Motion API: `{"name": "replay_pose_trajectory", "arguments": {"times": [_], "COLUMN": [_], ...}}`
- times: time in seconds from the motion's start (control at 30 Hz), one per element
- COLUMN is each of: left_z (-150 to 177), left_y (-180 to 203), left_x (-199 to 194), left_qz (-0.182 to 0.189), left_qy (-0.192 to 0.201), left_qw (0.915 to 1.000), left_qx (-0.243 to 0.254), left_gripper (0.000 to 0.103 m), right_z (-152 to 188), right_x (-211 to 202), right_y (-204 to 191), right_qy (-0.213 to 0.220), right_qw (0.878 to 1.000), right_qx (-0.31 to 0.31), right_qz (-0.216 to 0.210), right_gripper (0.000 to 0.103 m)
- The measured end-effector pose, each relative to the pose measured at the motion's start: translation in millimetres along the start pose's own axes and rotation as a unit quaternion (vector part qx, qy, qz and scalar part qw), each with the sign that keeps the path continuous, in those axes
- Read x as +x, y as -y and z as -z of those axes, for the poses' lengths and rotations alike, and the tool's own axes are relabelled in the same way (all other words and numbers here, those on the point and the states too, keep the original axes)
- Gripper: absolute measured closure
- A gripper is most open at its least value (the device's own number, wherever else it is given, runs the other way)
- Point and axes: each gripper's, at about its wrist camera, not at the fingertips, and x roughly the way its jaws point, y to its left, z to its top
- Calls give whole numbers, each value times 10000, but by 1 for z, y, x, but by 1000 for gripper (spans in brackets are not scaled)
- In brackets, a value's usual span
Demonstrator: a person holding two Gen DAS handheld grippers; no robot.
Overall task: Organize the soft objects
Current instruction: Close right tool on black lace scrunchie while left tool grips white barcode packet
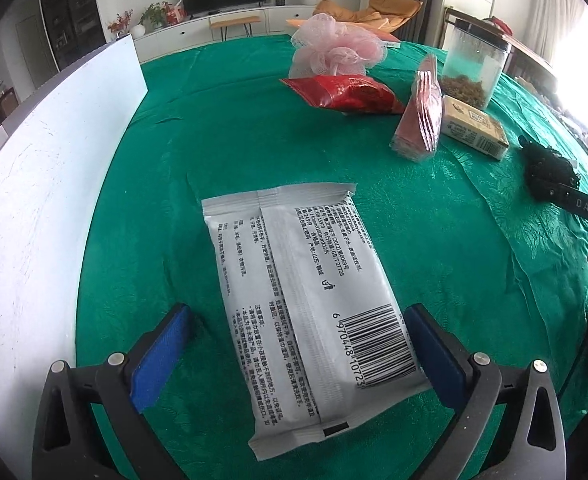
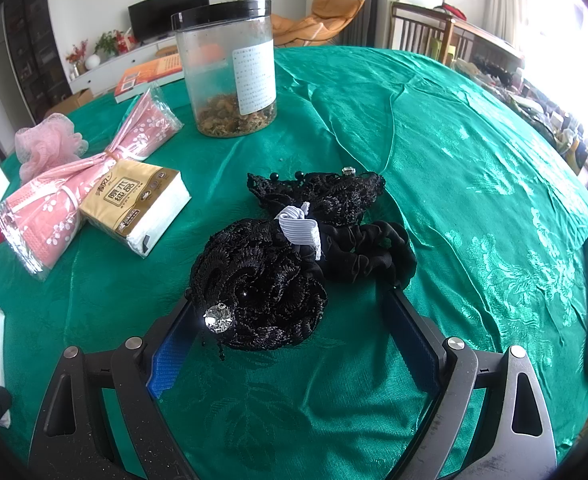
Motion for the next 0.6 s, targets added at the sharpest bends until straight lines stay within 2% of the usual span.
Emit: {"name": "replay_pose_trajectory", "arguments": {"times": [0.03, 0.07, 0.1, 0.27, 0.37, 0.43, 0.47, 0.5, 0.6], "left_z": [1, 2, 3, 10, 12, 12, 13, 13, 14], "left_y": [1, 2, 1, -6, -10, -11, -12, -14, -17], "left_x": [-4, -8, -10, -15, -18, -18, -20, -21, -25], "left_qz": [41, 76, 88, 298, 469, 530, 591, 703, 863], "left_qy": [80, 163, 193, 273, 345, 370, 382, 398, 440], "left_qw": [9999, 9997, 9996, 9991, 9983, 9979, 9974, 9965, 9947], "left_qx": [64, 146, 212, 135, -54, -104, -161, -238, -357], "left_gripper": [11, 26, 29, 30, 31, 31, 31, 31, 31], "right_z": [0, 0, 0, 0, 2, 3, 3, 4, 6], "right_x": [0, 0, 0, -1, -6, -8, -9, -8, -11], "right_y": [0, 0, 0, 1, 11, 19, 20, 22, 27], "right_qy": [0, 0, 0, 17, 193, 282, 320, 291, 325], "right_qw": [10000, 10000, 10000, 10000, 9984, 9963, 9957, 9959, 9940], "right_qx": [0, 0, 0, 23, 352, 558, 617, 667, 842], "right_qz": [-1, 0, -1, -31, -402, -586, -612, -539, -617], "right_gripper": [11, 11, 11, 11, 14, 26, 63, 79, 80]}}
